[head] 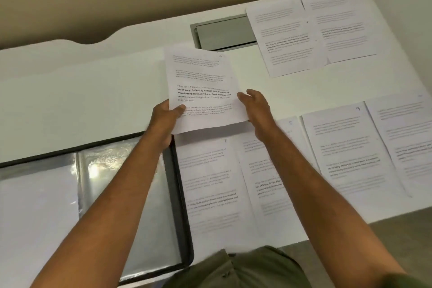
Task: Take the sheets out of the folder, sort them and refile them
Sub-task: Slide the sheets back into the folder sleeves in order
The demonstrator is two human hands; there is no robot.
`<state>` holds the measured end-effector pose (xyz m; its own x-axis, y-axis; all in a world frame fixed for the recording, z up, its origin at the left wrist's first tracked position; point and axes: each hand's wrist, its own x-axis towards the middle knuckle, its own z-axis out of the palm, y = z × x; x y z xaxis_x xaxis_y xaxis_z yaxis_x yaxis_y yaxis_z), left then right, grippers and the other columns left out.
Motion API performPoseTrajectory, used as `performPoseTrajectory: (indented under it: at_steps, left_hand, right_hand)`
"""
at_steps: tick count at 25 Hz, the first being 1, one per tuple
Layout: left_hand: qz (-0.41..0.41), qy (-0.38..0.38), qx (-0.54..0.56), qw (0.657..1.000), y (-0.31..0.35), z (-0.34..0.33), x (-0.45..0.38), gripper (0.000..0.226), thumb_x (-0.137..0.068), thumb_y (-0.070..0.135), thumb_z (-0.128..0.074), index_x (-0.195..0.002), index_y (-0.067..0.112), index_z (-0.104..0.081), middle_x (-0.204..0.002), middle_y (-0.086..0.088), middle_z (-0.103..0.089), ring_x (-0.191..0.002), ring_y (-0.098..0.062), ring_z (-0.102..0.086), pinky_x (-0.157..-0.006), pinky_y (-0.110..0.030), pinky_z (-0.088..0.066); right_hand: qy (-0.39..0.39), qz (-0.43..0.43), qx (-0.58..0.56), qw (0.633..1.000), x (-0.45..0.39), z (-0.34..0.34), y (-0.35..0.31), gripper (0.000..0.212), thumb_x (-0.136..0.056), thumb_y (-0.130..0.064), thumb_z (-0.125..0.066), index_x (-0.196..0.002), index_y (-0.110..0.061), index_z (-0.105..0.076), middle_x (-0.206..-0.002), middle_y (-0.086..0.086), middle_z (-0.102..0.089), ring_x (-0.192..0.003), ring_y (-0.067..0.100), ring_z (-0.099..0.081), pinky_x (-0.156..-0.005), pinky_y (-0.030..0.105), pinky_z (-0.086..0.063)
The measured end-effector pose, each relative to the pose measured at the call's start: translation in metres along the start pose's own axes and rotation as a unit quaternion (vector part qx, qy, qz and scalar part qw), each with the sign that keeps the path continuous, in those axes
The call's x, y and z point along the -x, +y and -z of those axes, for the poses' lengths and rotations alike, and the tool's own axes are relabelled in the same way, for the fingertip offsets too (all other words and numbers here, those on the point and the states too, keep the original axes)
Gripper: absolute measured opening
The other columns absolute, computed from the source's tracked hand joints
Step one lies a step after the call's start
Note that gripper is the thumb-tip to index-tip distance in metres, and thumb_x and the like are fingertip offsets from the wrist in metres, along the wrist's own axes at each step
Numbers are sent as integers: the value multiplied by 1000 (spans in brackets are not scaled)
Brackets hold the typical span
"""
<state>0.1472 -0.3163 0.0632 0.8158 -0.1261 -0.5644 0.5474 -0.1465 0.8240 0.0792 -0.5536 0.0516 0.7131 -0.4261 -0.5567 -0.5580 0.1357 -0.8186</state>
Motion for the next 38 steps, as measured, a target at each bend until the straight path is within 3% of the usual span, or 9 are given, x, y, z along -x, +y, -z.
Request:
performPoseTrajectory:
  at_steps: [4,9,13,16,23,27,31,35,38]
  left_hand:
    - [-3,-29,4,1000,-34,54,51,31,-100,11,-65,-130,19,-68,-125,0,-74,-117,-21,-69,-104,-41,-54]
    - [8,-33,7,999,-67,119,96,32,-99,10,-65,-131,10,-67,-124,-8,-74,-116,-30,-70,-101,-45,-55]
    - [41,-8,12,999,-87,158,119,28,-98,14,-67,-126,12,-69,-119,-9,-76,-112,-33,-71,-94,-51,-58]
    - [51,19,1,998,-100,181,123,20,-98,17,-69,-117,18,-72,-115,-7,-77,-108,-31,-72,-97,-50,-57]
    - [24,25,-24,999,-103,214,118,23,-100,17,-66,-122,16,-71,-104,2,-77,-94,-19,-74,-76,-28,-60]
    - [-2,55,-69,996,-96,226,106,14,-102,24,-61,-111,22,-72,-100,7,-75,-90,-14,-72,-86,-44,-62]
    - [-149,120,-327,926,-89,244,76,34,-102,22,-53,-135,19,-62,-133,-2,-63,-126,-21,-56,-103,-30,-44]
    - [-174,15,-596,784,-115,248,57,62,-104,41,-50,-160,22,-29,-172,-6,-7,-157,-33,-8,-126,-53,-11]
    - [-185,4,-621,762,-139,245,62,67,-107,51,-39,-164,22,-18,-173,-4,8,-159,-33,4,-124,-60,-1]
  right_hand:
    - [-101,-83,-157,979,44,-29,17,45,-98,-34,-71,-131,-4,-66,-117,8,-77,-112,32,-73,-91,44,-58]
    - [-178,-39,-67,981,97,-73,38,43,-88,-28,-82,-128,-16,-71,-117,2,-78,-108,22,-75,-92,44,-61]
    - [-165,10,-28,986,133,-106,51,42,-87,-16,-84,-126,-10,-70,-110,-2,-79,-97,12,-77,-74,25,-61]
    - [-146,27,-26,989,148,-130,61,43,-85,-16,-85,-125,-8,-72,-114,2,-78,-100,17,-77,-84,32,-64]
    - [-150,18,-14,988,164,-170,81,39,-86,-16,-85,-123,-10,-73,-112,3,-79,-100,19,-78,-89,38,-63]
    - [-103,27,-49,993,169,-182,89,35,-87,-14,-84,-120,-13,-73,-113,3,-79,-101,20,-77,-90,40,-63]
    - [-29,26,-156,987,173,-178,85,35,-91,-9,-79,-124,-10,-69,-114,2,-78,-102,18,-77,-84,33,-63]
    - [59,0,-230,971,171,-172,86,41,-89,-11,-81,-128,-11,-66,-116,2,-78,-105,19,-76,-94,43,-62]
    - [84,-17,-256,963,174,-170,89,41,-90,-12,-81,-128,-14,-66,-116,1,-78,-105,20,-76,-92,46,-62]
